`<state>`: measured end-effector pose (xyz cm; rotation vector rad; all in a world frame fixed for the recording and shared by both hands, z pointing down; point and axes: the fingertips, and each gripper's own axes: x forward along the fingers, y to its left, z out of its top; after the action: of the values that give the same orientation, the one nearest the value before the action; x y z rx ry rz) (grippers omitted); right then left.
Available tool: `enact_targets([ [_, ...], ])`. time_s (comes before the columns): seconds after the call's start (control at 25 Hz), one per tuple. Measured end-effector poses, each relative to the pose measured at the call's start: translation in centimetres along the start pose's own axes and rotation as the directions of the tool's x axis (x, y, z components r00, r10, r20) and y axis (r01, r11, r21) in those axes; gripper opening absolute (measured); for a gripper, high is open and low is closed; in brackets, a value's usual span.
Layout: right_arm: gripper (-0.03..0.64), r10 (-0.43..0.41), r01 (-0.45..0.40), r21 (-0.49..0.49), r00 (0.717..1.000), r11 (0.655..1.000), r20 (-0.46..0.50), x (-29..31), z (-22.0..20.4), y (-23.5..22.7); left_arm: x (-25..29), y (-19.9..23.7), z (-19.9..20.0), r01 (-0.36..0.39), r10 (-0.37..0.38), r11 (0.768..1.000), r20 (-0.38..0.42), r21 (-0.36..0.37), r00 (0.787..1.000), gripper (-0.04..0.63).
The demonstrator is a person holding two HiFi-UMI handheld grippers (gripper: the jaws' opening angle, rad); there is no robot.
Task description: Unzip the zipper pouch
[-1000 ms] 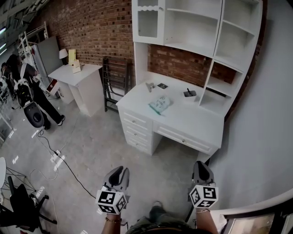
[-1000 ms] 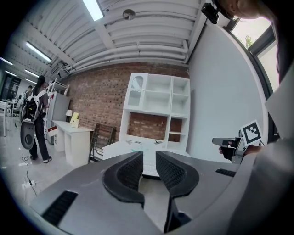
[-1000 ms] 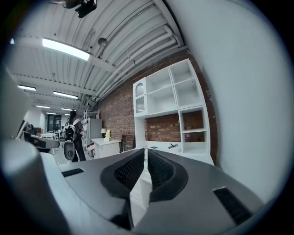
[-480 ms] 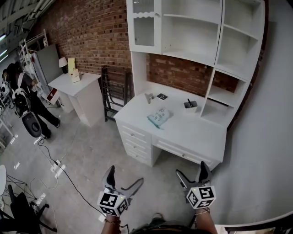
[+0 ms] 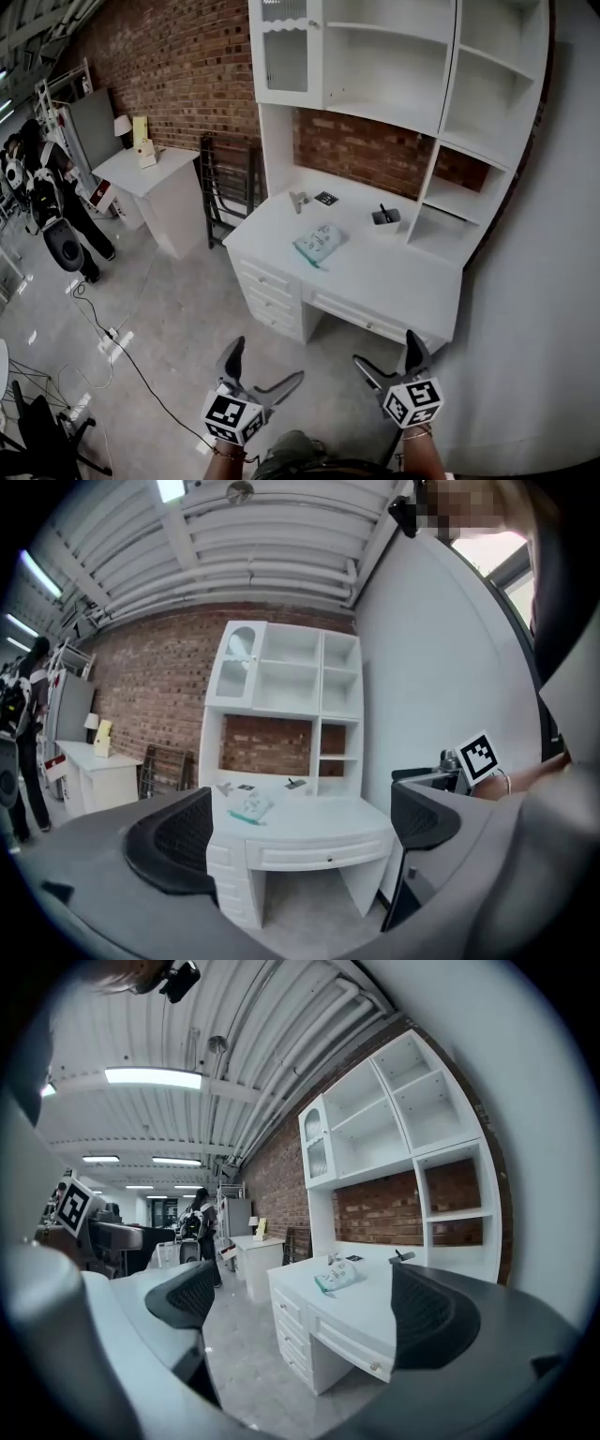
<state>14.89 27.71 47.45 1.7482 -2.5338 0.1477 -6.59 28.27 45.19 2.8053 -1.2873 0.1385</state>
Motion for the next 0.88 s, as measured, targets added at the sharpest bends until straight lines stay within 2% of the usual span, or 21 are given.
enact_targets([
  [0.08, 0.565, 0.007, -0.008, -0.042, 1.0, 0.999, -0.017, 0.1, 0.0, -0.3, 0.3, 0.3, 0.0, -0.002, 0.003, 0.999, -0.029, 0.037, 1.0, 0.568],
  [0.2, 0.56, -0.012, 0.01, -0.085, 1.0, 0.996, -0.023, 0.6, 0.0, -1.0, 0.8, 1.5, 0.0, -0.027, 0.028, 0.999, -0.034, 0.024, 0.999, 0.568],
  [0.36, 0.56, -0.015, 0.013, -0.083, 1.0, 0.997, -0.023, 2.0, -0.1, -1.5, 1.7, 3.5, 0.0, -0.082, 0.083, 0.997, -0.016, 0.011, 0.996, 0.568],
  [0.68, 0.551, 0.002, -0.008, -0.123, 0.999, 0.992, -0.05, 7.2, 0.0, -3.3, 6.3, 8.2, -0.2, -0.101, 0.101, 0.995, 0.003, -0.012, 0.995, 0.568],
  [0.88, 0.537, -0.021, 0.017, -0.088, 0.999, 0.996, -0.04, 11.1, 0.6, -5.6, 9.8, 11.9, -0.2, -0.139, 0.138, 0.99, -0.005, -0.036, 0.99, 0.566],
])
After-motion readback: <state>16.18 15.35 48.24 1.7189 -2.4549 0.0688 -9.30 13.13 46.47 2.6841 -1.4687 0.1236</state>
